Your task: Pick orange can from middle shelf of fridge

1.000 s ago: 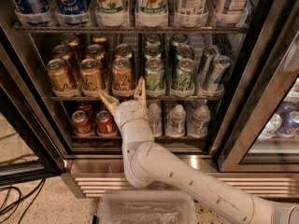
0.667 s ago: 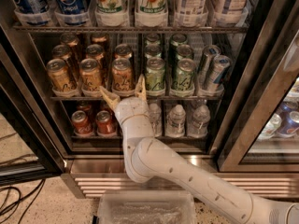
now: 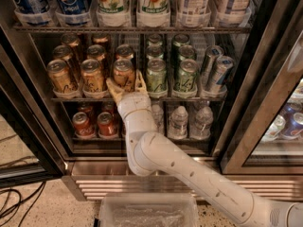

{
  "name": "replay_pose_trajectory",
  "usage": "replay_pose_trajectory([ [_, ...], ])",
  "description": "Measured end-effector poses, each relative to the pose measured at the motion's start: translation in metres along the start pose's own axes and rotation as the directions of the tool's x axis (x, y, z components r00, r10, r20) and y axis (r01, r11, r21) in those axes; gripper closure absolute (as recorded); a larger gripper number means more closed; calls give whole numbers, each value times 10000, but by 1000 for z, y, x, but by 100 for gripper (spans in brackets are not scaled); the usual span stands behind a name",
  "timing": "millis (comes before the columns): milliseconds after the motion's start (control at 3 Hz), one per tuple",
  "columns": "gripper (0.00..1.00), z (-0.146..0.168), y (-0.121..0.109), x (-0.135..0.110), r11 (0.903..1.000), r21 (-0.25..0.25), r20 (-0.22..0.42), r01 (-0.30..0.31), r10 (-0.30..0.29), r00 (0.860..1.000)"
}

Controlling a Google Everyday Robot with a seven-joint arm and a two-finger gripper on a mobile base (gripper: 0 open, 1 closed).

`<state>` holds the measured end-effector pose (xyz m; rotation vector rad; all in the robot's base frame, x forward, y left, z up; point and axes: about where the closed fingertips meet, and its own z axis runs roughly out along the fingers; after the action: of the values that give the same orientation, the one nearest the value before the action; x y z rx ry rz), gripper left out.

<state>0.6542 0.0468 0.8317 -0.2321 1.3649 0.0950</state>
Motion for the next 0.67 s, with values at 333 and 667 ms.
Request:
replay_pose_trajectory([
  [333,53,8,-3,-1,10000,-34,54,14,-14,10000],
  [667,52,7,-3,-1,10000,-36,53,14,-13,10000],
])
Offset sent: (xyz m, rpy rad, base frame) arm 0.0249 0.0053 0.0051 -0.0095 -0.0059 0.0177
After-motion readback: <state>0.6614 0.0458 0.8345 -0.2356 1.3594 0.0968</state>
